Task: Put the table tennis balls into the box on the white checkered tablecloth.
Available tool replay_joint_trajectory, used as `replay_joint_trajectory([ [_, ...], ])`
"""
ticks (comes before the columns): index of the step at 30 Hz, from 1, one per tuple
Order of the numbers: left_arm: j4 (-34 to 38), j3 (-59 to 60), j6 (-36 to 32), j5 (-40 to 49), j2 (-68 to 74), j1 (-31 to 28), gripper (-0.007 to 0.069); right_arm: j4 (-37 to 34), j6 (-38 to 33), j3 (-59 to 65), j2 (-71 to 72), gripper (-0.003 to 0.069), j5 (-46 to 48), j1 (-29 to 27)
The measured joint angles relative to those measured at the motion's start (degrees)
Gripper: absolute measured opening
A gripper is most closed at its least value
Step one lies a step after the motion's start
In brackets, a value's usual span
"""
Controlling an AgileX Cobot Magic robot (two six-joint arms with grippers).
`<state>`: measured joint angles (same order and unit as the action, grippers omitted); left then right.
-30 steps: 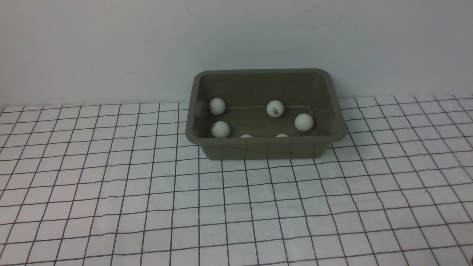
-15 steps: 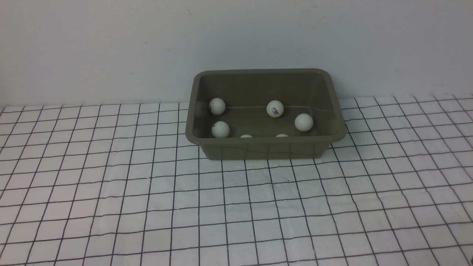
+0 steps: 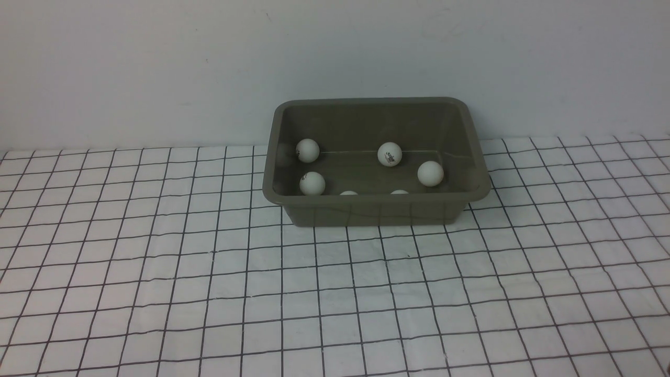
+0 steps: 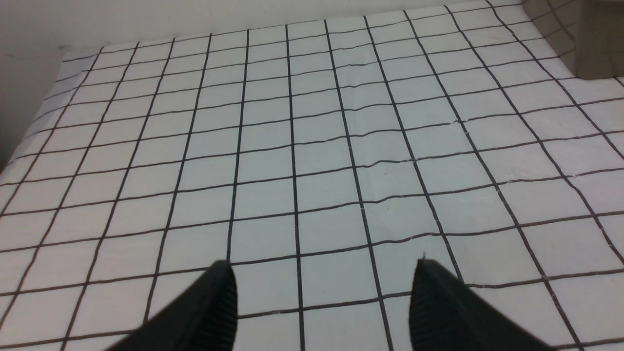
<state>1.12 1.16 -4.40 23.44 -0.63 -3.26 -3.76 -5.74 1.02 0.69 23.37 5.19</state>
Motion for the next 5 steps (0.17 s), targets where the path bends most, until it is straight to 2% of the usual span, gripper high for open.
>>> replay_joint_trajectory([
  [5,0.00,0.00,0.00,0.00,0.00,0.00,0.0429,0.00,0.00,0.00,0.00,0.0316,0.00,0.00],
])
